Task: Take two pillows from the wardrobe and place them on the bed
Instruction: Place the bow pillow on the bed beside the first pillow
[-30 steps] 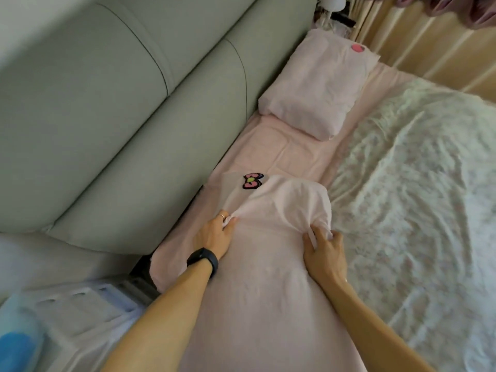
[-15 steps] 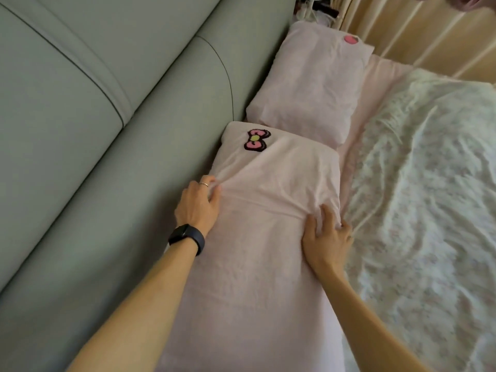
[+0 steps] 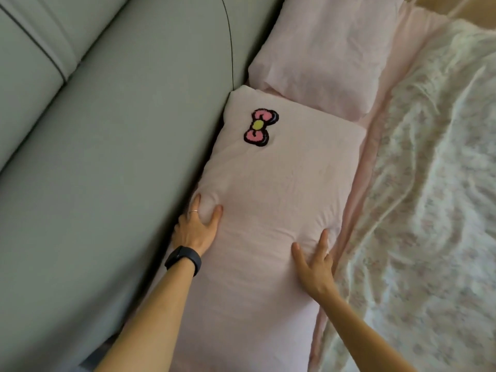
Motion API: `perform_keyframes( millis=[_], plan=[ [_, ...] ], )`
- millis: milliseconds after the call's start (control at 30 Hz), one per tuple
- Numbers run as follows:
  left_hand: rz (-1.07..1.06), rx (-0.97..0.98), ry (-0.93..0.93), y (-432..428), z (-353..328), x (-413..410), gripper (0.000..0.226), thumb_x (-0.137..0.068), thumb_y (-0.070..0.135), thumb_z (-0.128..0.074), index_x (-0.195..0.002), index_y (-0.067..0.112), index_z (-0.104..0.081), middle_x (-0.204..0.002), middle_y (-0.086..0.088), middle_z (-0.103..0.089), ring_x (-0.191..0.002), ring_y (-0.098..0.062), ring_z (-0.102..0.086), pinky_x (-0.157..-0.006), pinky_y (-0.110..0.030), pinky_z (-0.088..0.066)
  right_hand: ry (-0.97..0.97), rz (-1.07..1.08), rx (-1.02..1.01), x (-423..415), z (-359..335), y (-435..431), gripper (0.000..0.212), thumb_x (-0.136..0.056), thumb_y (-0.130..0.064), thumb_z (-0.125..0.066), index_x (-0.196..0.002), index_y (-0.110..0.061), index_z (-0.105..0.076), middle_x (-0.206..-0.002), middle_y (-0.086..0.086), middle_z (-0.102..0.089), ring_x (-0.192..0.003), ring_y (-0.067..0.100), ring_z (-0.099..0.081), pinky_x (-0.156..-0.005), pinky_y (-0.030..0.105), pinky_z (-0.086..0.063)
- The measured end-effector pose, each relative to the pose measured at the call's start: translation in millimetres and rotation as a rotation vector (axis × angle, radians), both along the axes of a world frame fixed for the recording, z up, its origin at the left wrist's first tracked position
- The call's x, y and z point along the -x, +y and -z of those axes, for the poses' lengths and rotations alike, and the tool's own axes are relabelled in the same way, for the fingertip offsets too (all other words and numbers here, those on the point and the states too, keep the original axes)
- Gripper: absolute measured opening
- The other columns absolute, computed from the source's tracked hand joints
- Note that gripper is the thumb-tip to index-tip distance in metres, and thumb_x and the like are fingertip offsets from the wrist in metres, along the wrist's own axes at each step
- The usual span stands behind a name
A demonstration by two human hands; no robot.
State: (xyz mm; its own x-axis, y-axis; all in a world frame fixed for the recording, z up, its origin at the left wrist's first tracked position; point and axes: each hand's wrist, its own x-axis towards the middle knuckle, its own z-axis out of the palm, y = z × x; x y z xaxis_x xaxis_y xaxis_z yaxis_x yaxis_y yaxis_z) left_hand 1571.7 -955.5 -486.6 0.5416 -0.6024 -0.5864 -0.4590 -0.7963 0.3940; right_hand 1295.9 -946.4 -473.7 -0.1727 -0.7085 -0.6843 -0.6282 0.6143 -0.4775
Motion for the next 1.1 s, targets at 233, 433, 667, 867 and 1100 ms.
perform_keyframes(
  millis=[233, 433, 667, 867, 1100],
  plan=[
    [-0.146, 0.369, -0.003, -16, -38, 17, 0.04, -0.078, 0.058, -0.071, -0.106, 0.036, -0.053, -0.091, 0.007, -0.062, -0.081, -0.019, -0.059, -0.062, -0.028, -0.047, 0.003, 0.155, 0.314, 8, -13, -3, 0.078, -0.089, -0.039, -0.069, -0.151, -0.027, -0.023, -0.139, 0.007, -0.041, -0.129, 0.027, -0.045, -0.103, 0.029, -0.034],
    [-0.223, 0.547, -0.084, -27, -67, 22, 0.036, -0.079, 0.045, -0.077, -0.102, 0.023, -0.061, -0.086, 0.01, -0.06, -0.076, -0.012, -0.054, -0.05, -0.011, -0.032, 0.001, 0.211, 0.565, 4, -37, -11, 0.061, -0.092, -0.029, -0.066, -0.143, -0.019, -0.034, -0.137, 0.009, -0.042, -0.12, 0.009, -0.04, -0.1, 0.019, -0.031],
    [0.027, 0.265, -0.329, -30, -23, 1, 0.057, -0.086, 0.052, -0.06, -0.136, 0.026, -0.051, -0.125, -0.015, -0.056, -0.113, -0.037, -0.052, -0.092, -0.045, -0.045, 0.206, -0.046, 0.134, 11, -4, -13, 0.075, -0.088, -0.068, -0.048, -0.152, -0.048, -0.013, -0.157, 0.017, -0.017, -0.144, 0.039, -0.024, -0.116, 0.054, -0.025],
    [0.439, 0.422, -0.403, 4, 0, 57, 0.068, -0.091, 0.054, -0.051, -0.152, 0.031, -0.032, -0.16, -0.012, -0.025, -0.146, -0.037, -0.023, -0.114, -0.056, -0.021, 0.263, -0.524, 0.606, -29, -10, 6, 0.081, -0.089, -0.072, -0.041, -0.157, -0.033, -0.021, -0.166, 0.013, -0.001, -0.153, 0.037, 0.005, -0.119, 0.059, -0.004],
    [0.418, 0.121, -0.345, 97, 32, 73, 0.075, -0.091, 0.068, -0.03, -0.155, 0.041, -0.001, -0.166, -0.003, 0.004, -0.152, -0.03, 0.002, -0.113, -0.071, -0.007, 0.297, -0.785, 0.3, -9, 26, 63, 0.091, -0.082, -0.087, -0.032, -0.155, -0.046, 0.004, -0.165, 0.002, 0.02, -0.151, 0.032, 0.02, -0.111, 0.076, -0.002]
  ],
)
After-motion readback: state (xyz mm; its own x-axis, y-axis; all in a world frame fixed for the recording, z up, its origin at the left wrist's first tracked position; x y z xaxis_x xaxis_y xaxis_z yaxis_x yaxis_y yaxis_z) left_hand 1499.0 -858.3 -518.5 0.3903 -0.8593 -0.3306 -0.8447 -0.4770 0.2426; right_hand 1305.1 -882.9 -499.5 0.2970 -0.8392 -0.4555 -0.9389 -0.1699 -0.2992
